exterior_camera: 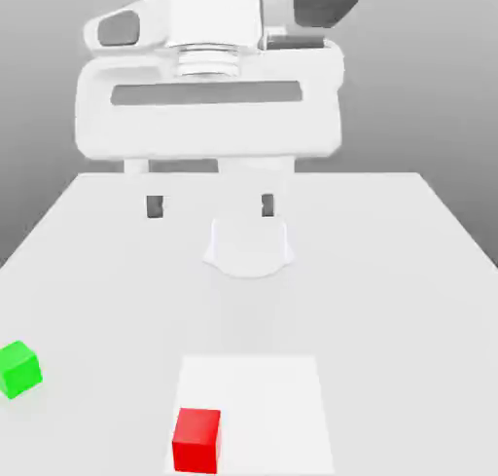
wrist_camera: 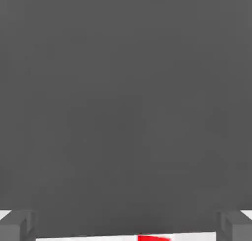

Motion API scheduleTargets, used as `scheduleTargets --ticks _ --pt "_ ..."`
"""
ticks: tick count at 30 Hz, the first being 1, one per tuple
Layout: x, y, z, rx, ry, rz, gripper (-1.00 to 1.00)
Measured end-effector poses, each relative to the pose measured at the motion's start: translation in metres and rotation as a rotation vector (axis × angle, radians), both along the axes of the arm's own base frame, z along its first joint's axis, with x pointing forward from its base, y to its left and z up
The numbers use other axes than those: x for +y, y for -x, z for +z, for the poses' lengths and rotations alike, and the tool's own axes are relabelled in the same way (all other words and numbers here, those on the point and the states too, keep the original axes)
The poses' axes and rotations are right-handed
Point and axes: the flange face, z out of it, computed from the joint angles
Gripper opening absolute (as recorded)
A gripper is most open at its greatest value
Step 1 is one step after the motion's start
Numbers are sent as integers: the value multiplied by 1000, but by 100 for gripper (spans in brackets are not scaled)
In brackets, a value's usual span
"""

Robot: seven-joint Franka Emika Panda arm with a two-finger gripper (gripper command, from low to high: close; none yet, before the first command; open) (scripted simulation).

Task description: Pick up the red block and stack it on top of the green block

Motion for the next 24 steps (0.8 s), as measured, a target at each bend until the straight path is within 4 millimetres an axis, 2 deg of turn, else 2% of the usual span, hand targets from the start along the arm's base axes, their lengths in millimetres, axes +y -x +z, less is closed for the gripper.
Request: scheduleTargets --ticks 4,9,14,15,20,21,24 --pt "-10 -1 -77 115 1 -13 0" --pt "-20 15 -171 258 9 -23 0" --pt "-22 19 -242 292 12 -24 0" --pt "-22 20 -252 292 11 -25 -100" --pt "-22 20 -252 293 12 -24 -100" --pt "-22 21 -258 293 11 -25 -100" --pt "-22 20 -234 293 12 -24 -100"
